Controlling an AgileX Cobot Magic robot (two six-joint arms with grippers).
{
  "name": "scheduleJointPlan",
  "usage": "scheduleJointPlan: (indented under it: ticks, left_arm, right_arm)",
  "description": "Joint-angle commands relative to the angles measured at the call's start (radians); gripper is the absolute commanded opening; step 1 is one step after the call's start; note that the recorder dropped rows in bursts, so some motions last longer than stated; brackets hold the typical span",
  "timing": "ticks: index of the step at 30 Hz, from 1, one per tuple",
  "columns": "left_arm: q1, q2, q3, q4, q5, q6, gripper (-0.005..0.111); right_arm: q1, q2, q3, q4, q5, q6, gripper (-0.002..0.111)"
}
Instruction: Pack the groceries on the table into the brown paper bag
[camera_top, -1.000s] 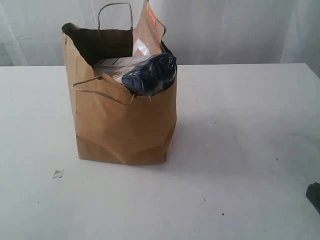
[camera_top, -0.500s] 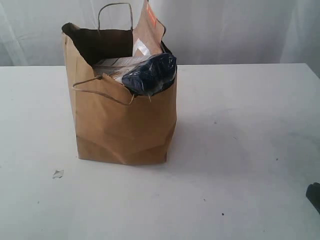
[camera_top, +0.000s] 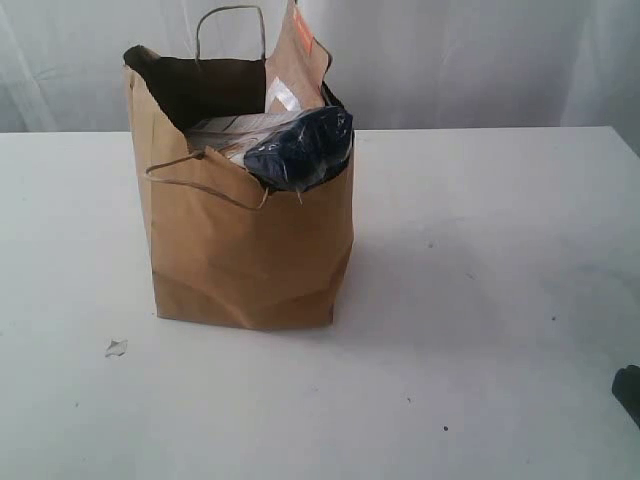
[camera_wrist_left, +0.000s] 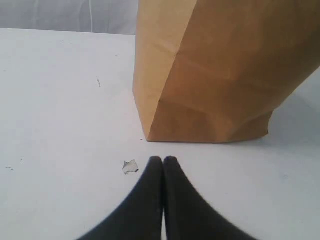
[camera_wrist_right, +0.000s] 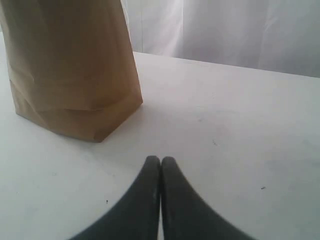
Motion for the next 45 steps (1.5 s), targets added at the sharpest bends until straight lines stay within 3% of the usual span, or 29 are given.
scheduleJointPlan:
  ticks: [1, 5, 13, 26, 29, 38, 45]
  left_arm:
    - [0.000, -0.005, 0.003, -0.007, -0.003, -0.001, 0.000]
    - [0.000, -0.021, 0.003, 0.013, 0.028, 0.003, 0.000]
    - [0.000, -0.052, 0.003, 0.027, 0.090, 0.181, 0.000]
    - [0.007, -0.052, 0.003, 0.027, 0.094, 0.181, 0.000]
    - [0.066, -0.052, 0.003, 0.027, 0.094, 0.181, 0.000]
    - [0.344, -0.052, 0.003, 0.027, 0.094, 0.181, 0.000]
    - [0.419, -0.052, 0.003, 0.027, 0.094, 0.181, 0.000]
  right_arm:
    - [-0.006, -0.006, 0.004, 0.000, -0.014, -0.002, 0.000]
    - [-0.006, -0.006, 0.004, 0.000, -0.014, -0.002, 0.000]
    - [-0.006, -0.006, 0.004, 0.000, -0.014, -0.002, 0.000]
    - [-0.006, -0.006, 0.004, 0.000, -0.014, -0.002, 0.000]
    - [-0.006, -0.006, 0.004, 0.000, -0.014, -0.002, 0.000]
    - [-0.006, -0.006, 0.004, 0.000, -0.014, -0.002, 0.000]
    - [-0.006, -0.006, 0.004, 0.000, -0.014, -0.002, 0.000]
